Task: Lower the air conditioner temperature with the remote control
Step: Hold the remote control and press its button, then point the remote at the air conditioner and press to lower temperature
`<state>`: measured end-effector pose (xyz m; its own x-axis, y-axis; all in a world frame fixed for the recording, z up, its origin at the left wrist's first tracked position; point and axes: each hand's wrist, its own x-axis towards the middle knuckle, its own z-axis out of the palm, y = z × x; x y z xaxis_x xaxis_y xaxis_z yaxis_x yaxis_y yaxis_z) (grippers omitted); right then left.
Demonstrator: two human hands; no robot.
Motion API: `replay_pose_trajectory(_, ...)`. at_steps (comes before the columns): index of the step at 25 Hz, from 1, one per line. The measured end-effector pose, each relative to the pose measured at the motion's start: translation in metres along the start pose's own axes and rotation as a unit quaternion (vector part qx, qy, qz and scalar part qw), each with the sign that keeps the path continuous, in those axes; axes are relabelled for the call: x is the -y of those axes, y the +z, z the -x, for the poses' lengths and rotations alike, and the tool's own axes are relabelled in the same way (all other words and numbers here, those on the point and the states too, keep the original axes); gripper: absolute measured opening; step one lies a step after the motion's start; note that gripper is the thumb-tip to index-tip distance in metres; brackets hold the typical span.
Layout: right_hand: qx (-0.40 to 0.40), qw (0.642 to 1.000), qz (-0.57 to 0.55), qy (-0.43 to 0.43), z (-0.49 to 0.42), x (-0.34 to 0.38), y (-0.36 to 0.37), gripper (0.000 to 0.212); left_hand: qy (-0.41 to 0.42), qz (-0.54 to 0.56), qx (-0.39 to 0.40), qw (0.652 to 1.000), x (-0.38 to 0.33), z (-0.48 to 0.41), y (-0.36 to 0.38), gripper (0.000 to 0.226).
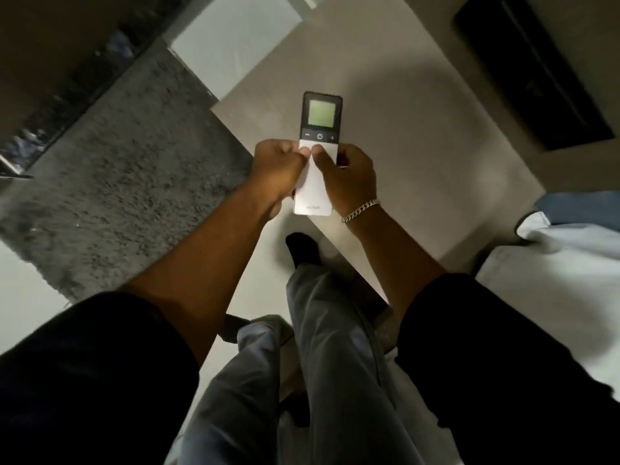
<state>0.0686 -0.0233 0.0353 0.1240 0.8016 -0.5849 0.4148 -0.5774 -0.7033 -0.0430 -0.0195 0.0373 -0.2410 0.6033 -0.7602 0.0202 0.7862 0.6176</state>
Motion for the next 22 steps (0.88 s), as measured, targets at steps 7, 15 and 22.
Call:
replay_pose_trajectory(7,0.091,0.984,-0.033,-0.149,0.099,0.167,0.044,0.027,0.128,0.088,-0.096,0.983,-0.077,0.118,-0.166,0.018)
replay_pose_trajectory(15,0.29,0.902,-0.094,-0.307,0.27,0.396,0.08,0.027,0.307,0.145,-0.218,0.915,-0.179,0.319,-0.364,0.017)
replay_pose_trajectory(22,0.357,0.79,-0.131,-0.481,0.42,0.572,0.064,0.015,0.444,0.114,-0.312,0.832,-0.28,0.505,-0.468,0.021)
